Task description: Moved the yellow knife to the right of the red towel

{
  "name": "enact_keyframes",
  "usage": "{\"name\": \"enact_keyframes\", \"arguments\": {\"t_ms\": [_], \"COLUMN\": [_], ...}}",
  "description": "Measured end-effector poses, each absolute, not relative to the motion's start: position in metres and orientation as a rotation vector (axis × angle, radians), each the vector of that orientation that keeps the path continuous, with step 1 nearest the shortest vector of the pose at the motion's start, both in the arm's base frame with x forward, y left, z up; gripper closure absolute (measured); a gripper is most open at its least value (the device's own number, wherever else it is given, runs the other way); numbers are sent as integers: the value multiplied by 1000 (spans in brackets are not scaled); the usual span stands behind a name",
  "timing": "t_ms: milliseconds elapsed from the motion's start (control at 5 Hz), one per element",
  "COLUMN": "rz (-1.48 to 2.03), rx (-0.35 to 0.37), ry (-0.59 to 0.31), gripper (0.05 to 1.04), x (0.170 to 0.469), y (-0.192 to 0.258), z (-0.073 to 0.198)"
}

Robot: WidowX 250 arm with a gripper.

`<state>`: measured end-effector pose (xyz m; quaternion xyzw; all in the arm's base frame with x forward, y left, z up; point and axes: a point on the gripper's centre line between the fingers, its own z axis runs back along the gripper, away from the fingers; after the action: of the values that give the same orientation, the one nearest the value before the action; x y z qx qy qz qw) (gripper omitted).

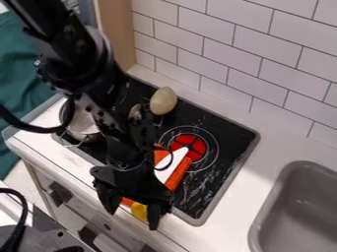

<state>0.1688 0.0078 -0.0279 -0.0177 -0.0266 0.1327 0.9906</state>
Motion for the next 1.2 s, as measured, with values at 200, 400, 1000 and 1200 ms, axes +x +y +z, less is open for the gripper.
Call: {"name": "enact_keyframes", "arguments": {"t_ms": [200, 400, 1000, 1200], "rz": [302, 326, 297, 282], "rx": [-67, -77, -57, -41], "ry": [-62, -75, -70, -78], "gripper": [77, 78, 606, 759], "x": [172, 175, 179, 181], "y": [12, 16, 20, 19], "z": [-36, -40, -43, -37]}}
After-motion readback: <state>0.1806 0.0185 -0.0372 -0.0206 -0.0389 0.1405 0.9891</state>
